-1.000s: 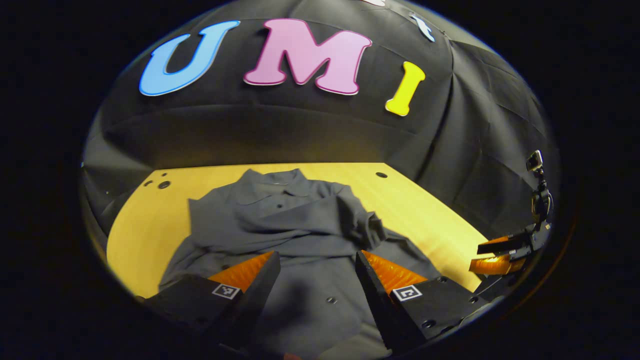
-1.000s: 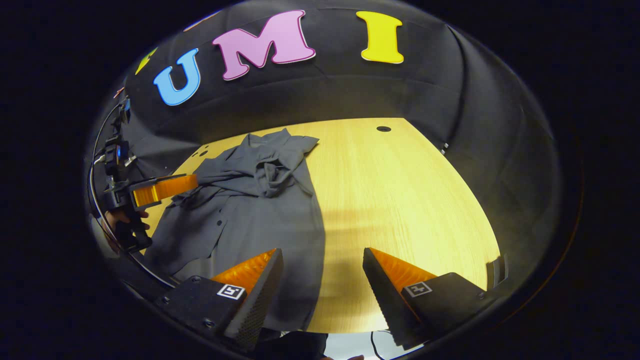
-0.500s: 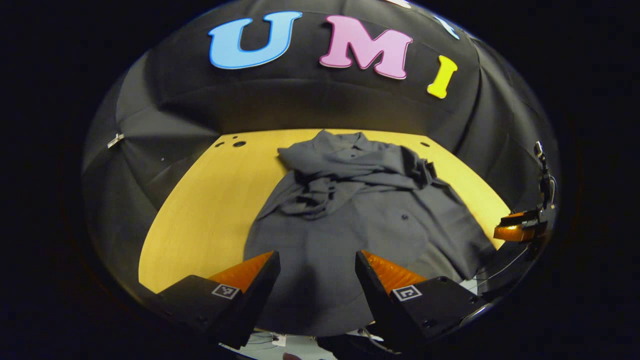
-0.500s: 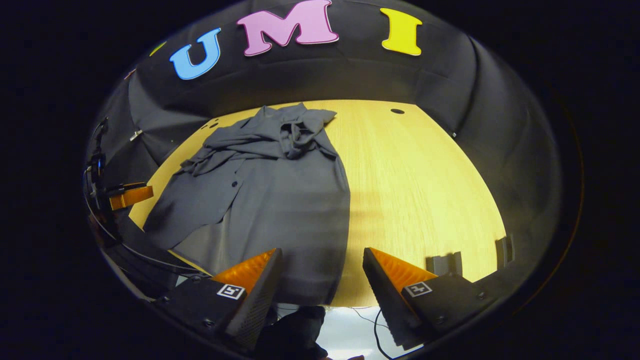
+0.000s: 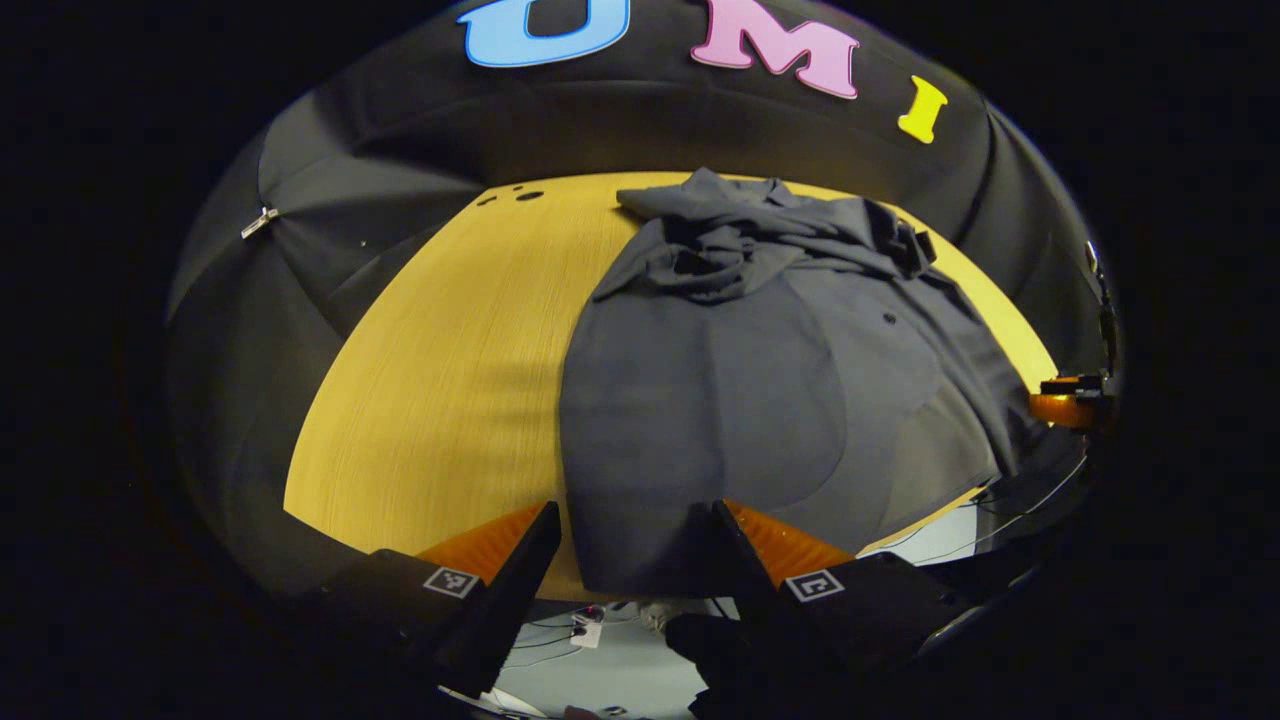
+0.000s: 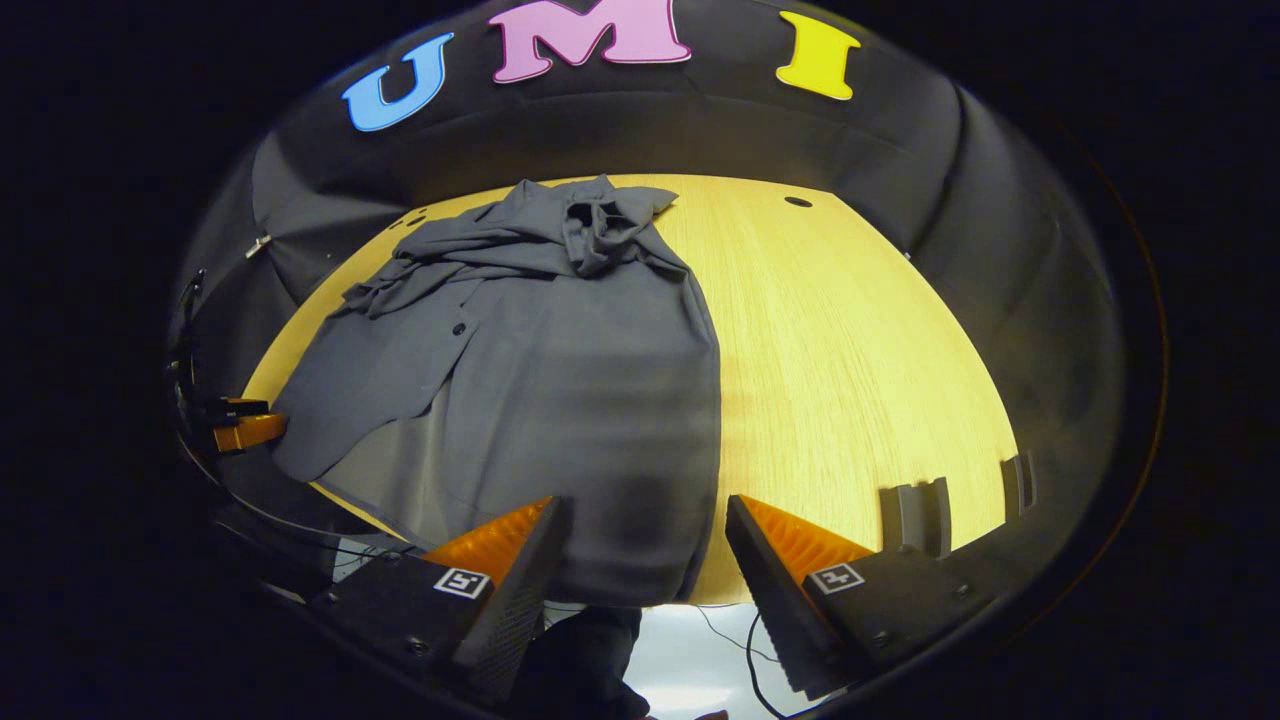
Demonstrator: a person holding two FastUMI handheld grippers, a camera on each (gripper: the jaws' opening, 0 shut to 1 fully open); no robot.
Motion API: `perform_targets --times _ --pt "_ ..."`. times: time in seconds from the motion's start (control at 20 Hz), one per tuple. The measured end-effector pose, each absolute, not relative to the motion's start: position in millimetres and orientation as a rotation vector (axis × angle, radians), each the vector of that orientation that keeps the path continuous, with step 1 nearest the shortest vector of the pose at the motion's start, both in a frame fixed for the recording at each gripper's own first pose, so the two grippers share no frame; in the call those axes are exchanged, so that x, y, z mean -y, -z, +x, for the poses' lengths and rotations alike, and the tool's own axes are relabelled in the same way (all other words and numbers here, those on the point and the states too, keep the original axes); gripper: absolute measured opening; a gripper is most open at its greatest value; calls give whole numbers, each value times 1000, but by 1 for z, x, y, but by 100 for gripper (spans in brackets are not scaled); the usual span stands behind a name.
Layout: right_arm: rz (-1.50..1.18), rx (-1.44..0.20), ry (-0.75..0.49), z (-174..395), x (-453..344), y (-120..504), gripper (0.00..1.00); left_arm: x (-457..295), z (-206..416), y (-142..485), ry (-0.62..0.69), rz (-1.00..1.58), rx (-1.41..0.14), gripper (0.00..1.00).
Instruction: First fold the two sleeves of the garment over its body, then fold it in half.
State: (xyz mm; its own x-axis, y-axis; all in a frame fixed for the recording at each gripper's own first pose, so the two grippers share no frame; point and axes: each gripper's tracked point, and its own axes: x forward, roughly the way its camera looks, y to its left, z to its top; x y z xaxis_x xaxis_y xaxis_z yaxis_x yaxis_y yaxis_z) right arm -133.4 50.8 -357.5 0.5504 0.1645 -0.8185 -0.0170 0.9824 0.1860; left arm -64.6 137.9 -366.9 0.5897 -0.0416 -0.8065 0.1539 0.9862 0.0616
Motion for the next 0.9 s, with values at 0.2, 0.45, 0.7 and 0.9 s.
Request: perform_targets --times 0.2,0.45,0.7,0.9 --pt "102 -1025 -114 -135 -61 375 99 -133 -61 373 121 126 -972 96" --pt "152 -1002 -101 -128 -79 375 98 -118 -57 377 184 143 -987 74" --pt "4 -1012 -245 -123 -95 375 7 -107 -46 374 192 93 -1029 6" --pt "123 -1027 -258 -144 -94 361 6 -108 -75 366 209 14 -1102 6"
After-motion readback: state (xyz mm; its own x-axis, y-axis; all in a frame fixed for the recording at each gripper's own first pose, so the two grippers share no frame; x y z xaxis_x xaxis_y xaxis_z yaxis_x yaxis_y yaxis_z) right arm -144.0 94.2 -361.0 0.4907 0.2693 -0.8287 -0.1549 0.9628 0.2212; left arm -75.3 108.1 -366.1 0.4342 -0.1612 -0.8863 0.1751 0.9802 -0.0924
